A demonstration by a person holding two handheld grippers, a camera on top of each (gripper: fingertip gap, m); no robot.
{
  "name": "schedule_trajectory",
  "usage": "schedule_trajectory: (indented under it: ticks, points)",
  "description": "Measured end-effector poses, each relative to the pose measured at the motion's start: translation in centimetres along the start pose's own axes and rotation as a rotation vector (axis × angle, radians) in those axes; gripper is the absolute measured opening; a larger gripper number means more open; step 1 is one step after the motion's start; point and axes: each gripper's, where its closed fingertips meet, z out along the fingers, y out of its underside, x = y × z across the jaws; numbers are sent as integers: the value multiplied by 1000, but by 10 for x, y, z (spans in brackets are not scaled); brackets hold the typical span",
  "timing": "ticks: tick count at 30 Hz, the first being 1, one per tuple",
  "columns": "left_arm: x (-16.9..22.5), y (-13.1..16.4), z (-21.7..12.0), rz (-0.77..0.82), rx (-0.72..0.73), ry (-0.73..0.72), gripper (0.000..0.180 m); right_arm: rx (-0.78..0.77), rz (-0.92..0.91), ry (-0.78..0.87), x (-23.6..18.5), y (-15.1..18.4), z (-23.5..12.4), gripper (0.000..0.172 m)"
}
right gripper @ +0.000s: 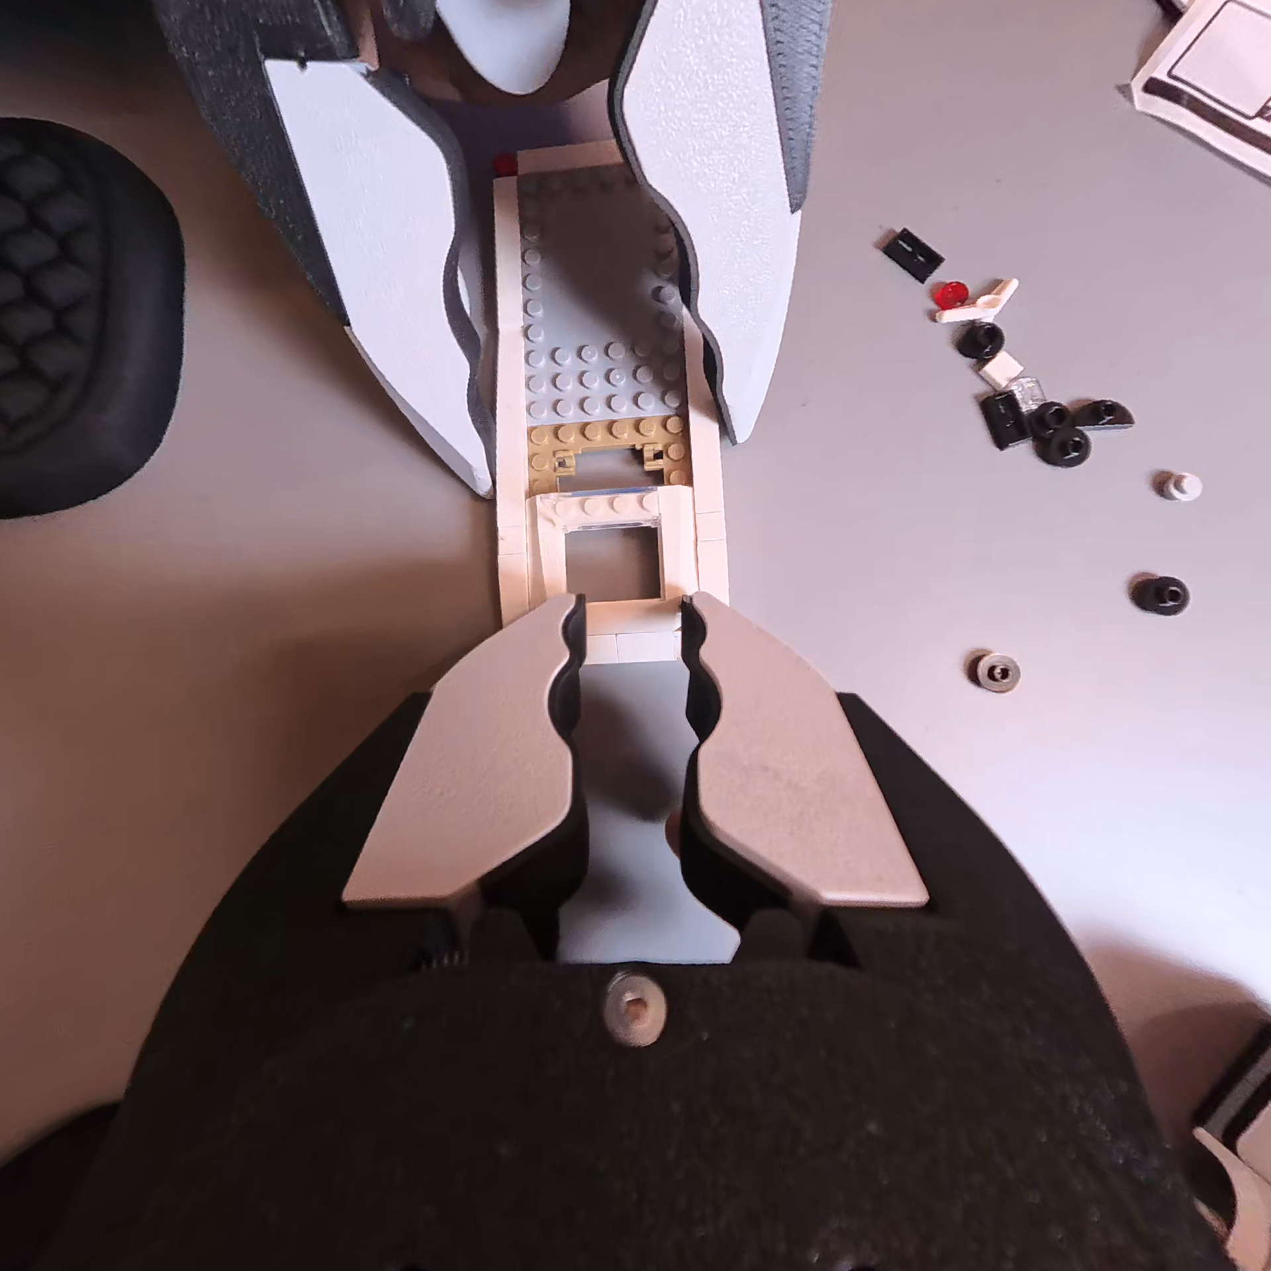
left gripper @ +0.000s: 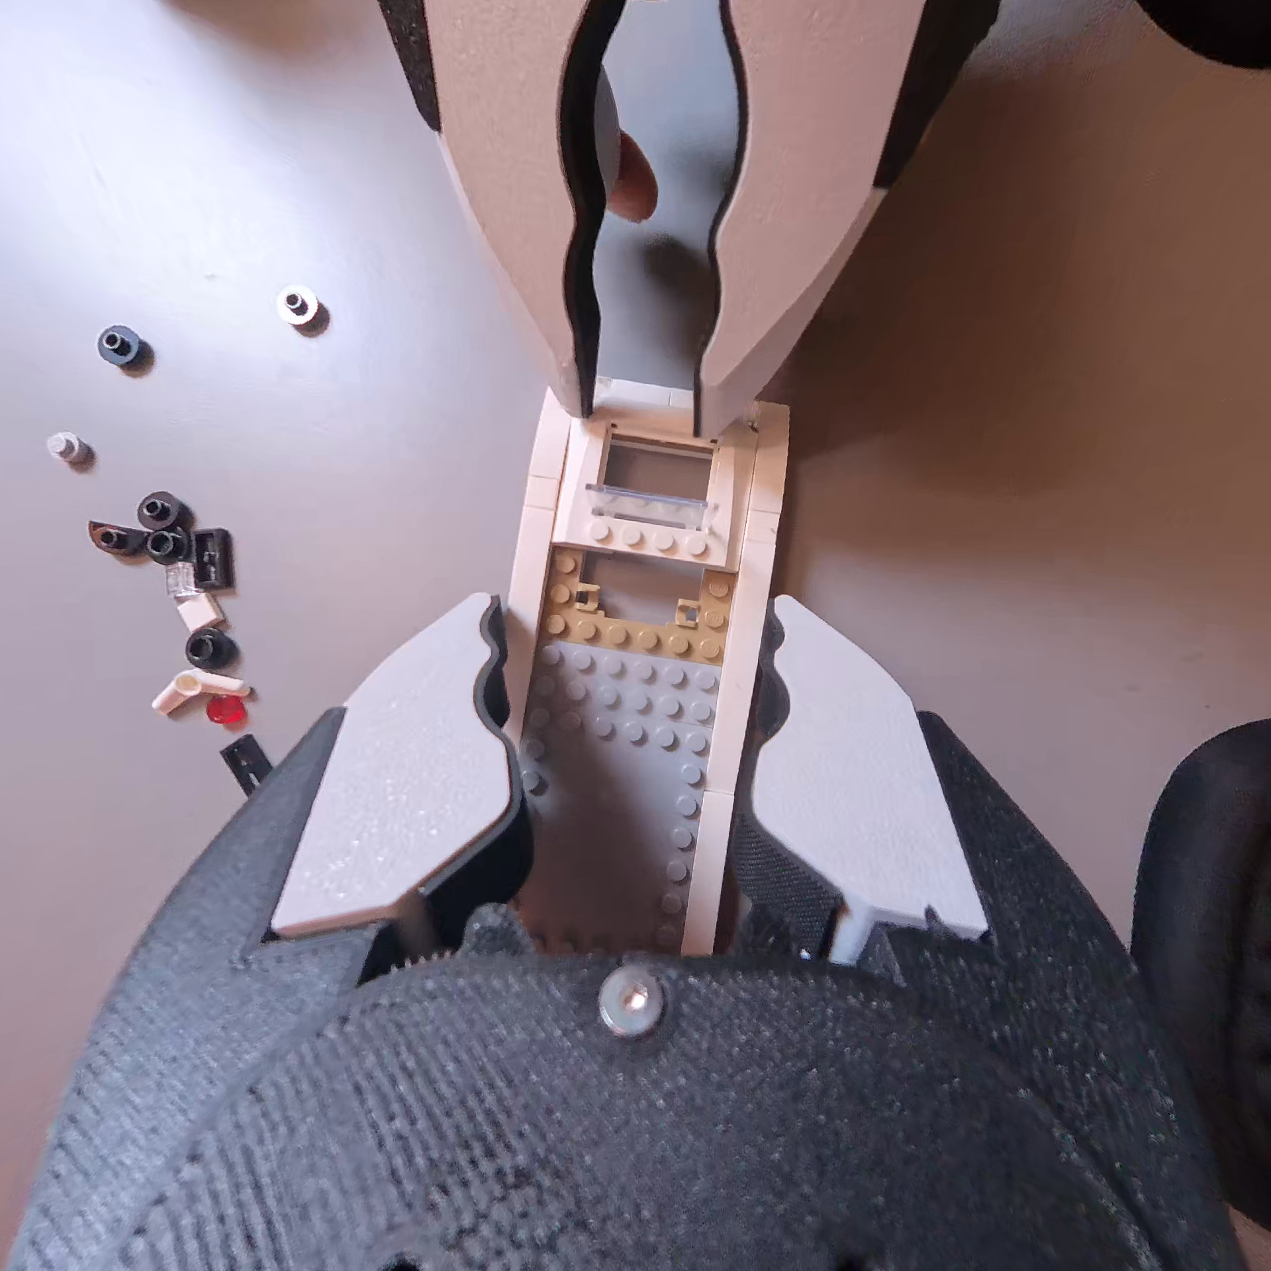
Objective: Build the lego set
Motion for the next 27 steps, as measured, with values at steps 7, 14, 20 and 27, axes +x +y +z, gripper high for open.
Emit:
schedule_trajectory:
  ticks: [7,14,20,27]
  points:
    - [1,0,0,-9,31,-13,72,-89,-85,25,1,-1,-1,26]
    - [1,-1,0,-5,48,-17,72,-148,-107,2,1,-3,-1,31]
    - [1,0,0,-3,48,-18,71,-156,-122,-9,-1,-9,1,32]
    - [2,-1,0,0,49,-17,71,-219,-142,-2,0,-1,4,31]
